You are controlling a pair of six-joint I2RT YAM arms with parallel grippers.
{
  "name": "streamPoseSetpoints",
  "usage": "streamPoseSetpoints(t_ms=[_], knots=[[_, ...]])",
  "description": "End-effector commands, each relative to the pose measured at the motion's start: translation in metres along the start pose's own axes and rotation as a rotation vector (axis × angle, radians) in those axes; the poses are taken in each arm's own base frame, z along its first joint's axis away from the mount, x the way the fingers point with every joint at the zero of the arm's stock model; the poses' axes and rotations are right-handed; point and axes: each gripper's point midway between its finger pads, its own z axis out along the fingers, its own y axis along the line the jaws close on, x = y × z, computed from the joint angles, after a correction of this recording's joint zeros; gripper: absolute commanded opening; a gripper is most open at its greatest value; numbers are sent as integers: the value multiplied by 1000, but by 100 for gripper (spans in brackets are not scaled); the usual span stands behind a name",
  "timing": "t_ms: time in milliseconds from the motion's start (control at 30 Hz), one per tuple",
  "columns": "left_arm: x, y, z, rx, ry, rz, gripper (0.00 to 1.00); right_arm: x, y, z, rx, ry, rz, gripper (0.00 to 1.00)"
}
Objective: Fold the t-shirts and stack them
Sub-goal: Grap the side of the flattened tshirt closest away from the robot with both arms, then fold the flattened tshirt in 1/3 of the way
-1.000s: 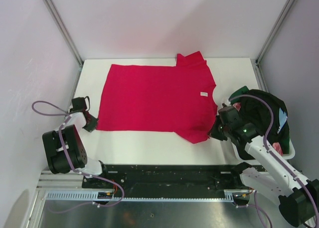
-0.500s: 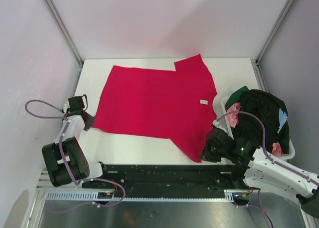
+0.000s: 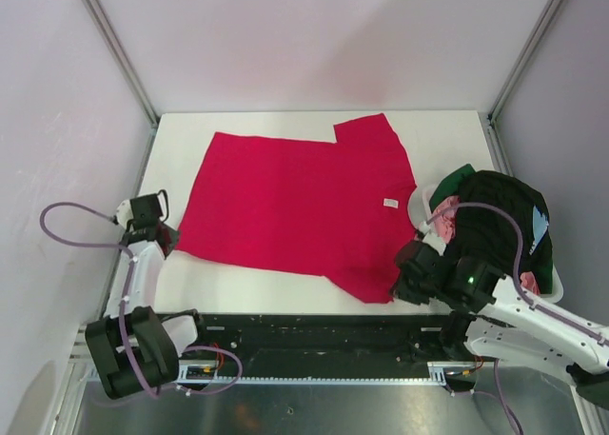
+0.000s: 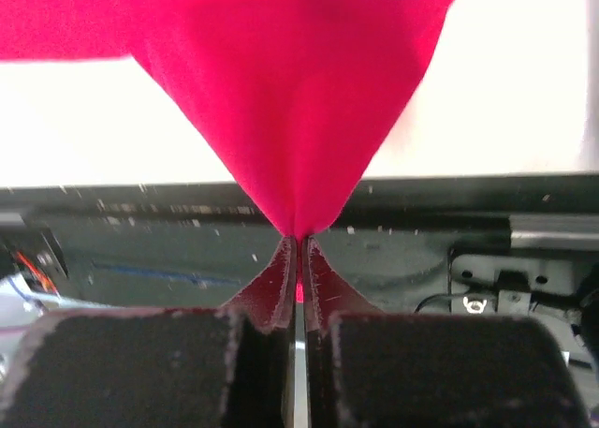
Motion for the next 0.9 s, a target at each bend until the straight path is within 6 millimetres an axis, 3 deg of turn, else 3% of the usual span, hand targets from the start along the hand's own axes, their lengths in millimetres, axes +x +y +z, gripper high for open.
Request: streamPoseSetpoints(t_ms=[0,133,333,533,867], knots=[[-17,-28,-8,22,-58,39,0,-65,11,-13,63,-183,-28,0],[-13,-68,0,39,-28,108,0,-112,22,2,92,-237,-49,0],[-2,-113,28,43,57,160,0,-169,26,48,126,-251,-30,0],[-6,-131,43,33,69,172,0,-202,15,83,174,-245,-5,0],[-24,-142,44,47,45,131,0,-236,7,83,169,-276,31,0]])
